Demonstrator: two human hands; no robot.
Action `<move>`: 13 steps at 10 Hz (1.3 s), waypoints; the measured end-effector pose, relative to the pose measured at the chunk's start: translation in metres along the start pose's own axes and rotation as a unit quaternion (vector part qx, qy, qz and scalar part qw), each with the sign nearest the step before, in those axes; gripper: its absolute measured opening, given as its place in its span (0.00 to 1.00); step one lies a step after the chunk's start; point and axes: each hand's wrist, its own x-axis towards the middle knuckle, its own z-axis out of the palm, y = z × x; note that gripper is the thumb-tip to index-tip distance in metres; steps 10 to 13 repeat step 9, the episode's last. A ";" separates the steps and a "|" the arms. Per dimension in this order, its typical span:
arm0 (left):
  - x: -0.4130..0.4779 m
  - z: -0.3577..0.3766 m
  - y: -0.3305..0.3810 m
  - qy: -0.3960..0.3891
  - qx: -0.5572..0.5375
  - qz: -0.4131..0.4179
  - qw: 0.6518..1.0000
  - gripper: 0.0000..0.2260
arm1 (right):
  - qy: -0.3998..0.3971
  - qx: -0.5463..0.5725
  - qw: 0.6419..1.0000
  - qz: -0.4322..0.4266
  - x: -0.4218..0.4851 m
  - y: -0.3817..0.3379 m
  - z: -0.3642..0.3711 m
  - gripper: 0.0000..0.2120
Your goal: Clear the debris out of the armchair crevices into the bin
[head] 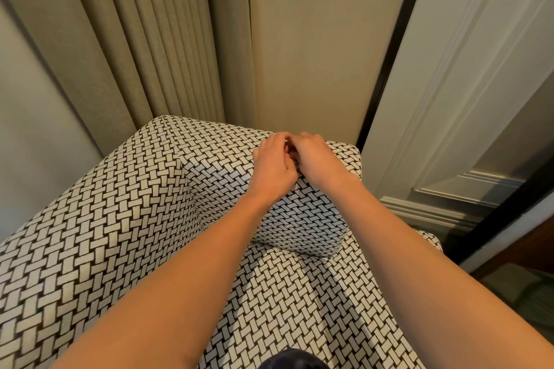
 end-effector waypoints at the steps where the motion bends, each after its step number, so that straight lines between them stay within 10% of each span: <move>1: 0.000 -0.002 0.004 -0.007 0.007 -0.009 1.000 0.16 | 0.024 0.006 1.000 0.009 -0.004 -0.003 -0.002 0.11; 13: -0.019 -0.006 0.017 -0.040 0.044 -0.052 0.997 0.29 | 0.087 0.178 0.974 0.112 -0.044 -0.007 0.009 0.23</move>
